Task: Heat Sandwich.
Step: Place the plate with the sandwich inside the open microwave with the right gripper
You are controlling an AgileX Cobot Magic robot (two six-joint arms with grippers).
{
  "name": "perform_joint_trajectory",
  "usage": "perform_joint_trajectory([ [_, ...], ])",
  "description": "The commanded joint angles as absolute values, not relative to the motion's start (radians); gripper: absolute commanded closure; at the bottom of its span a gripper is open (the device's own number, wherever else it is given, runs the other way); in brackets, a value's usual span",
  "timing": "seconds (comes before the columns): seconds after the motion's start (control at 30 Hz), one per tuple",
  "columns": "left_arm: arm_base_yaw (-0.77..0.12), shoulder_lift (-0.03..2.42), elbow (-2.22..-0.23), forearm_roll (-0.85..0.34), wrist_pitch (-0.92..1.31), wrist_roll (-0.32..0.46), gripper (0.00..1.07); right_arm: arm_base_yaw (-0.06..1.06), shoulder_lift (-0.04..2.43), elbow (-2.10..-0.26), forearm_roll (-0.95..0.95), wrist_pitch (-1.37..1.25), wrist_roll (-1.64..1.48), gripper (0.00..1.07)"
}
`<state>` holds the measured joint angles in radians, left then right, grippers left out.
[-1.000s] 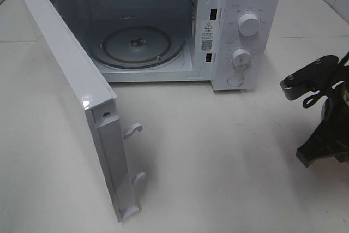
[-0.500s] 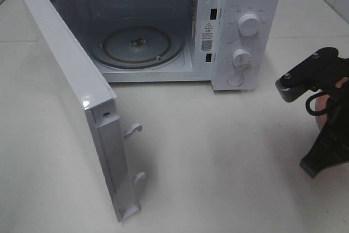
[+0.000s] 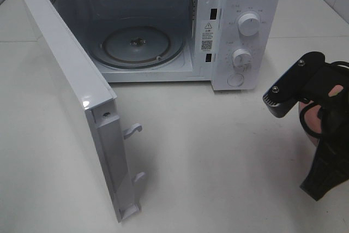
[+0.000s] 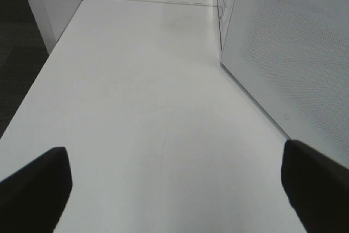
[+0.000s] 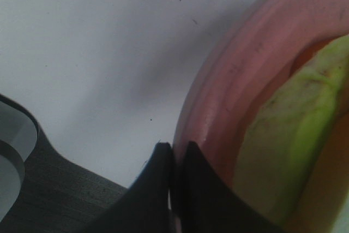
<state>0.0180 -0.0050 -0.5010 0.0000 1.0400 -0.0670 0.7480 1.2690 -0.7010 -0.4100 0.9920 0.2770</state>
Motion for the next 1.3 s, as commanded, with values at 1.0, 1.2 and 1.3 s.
perform_joint_trajectory([
  [1.0,0.019,-0.030,-0.498,0.000,1.035,-0.067,0.09,0.898,1.254,-0.698,-0.459,0.883,-0.203,1.07],
  [1.2,0.019,-0.030,-0.498,0.000,1.035,-0.067,0.09,0.898,1.254,-0.698,-0.457,0.821,-0.347,1.06],
  [1.3,0.019,-0.030,-0.498,0.000,1.035,-0.067,0.09,0.898,1.254,-0.698,-0.456,0.809,-0.395,1.06],
])
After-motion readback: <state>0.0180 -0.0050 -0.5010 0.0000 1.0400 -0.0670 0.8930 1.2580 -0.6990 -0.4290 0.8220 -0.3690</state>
